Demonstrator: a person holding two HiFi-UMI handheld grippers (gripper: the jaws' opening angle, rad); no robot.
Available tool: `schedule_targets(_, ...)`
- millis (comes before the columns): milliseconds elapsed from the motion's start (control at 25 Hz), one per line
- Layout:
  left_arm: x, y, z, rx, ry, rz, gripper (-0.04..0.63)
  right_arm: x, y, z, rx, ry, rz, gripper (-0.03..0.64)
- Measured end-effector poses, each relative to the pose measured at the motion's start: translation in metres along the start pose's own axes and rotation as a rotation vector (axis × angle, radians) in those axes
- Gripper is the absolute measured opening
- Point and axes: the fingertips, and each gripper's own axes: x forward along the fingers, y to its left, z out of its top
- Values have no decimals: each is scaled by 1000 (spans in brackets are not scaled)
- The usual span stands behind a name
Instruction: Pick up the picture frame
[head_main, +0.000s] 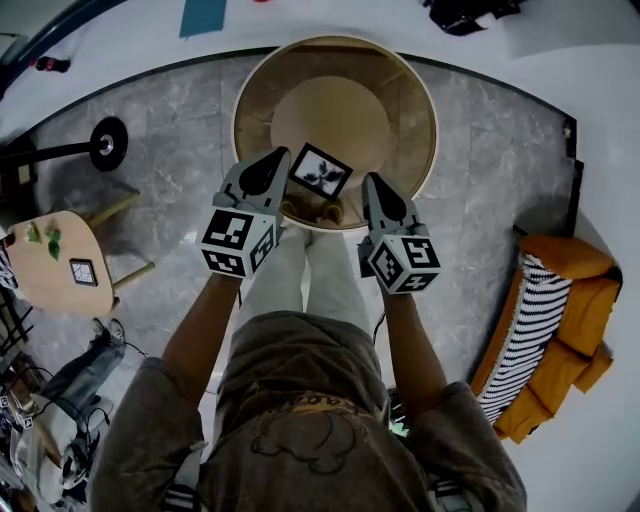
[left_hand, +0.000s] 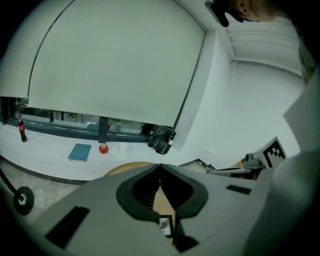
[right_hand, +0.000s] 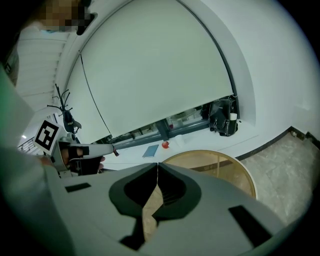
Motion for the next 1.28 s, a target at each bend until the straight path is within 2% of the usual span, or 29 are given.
schedule_targets(520,43,10,-63,-9,37,-32,18,38,-25,-63,37,53,-13,20)
schedule_targets(960,65,15,-99,34,94,-29,17,50,-39,-83,79,28,-8,20)
schedule_targets(1280,78,10,-117,26,115,-92,20,59,-45,-99,86,44,1,22)
